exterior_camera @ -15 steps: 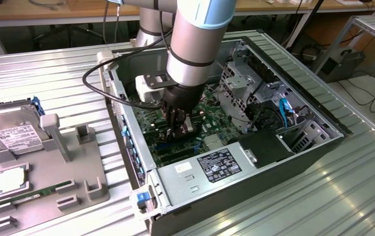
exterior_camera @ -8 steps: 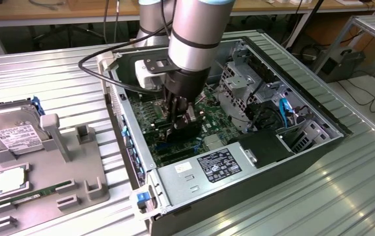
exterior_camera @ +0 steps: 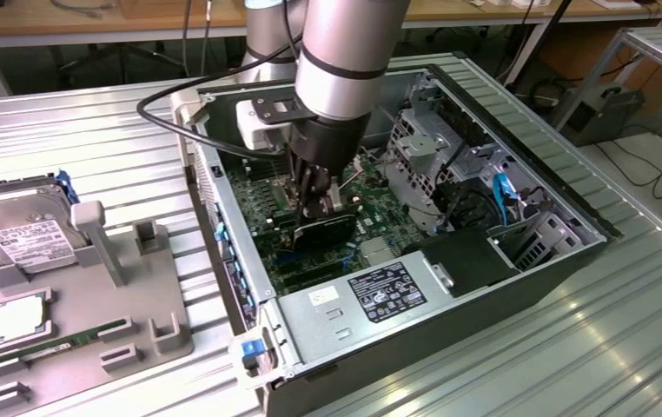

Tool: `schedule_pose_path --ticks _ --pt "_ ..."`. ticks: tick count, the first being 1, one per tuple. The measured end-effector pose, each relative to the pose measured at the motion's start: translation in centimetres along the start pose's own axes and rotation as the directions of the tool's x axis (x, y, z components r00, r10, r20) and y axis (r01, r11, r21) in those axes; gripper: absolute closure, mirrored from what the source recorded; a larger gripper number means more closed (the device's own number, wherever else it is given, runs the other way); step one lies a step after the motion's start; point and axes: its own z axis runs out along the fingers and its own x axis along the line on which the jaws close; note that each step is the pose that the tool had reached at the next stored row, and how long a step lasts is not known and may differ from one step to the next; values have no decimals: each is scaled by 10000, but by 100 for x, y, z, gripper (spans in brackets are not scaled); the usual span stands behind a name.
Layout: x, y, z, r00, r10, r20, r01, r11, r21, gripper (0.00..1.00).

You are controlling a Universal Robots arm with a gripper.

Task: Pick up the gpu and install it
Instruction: 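Press down on the gpu until it lock into place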

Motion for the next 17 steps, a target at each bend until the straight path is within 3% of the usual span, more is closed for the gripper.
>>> schedule_pose_path --ticks 10,17 --pt "-34 18 162 10000 0 -15 0 10000 24 89" --pt "-26 31 212 10000 0 -12 0 10000 33 89"
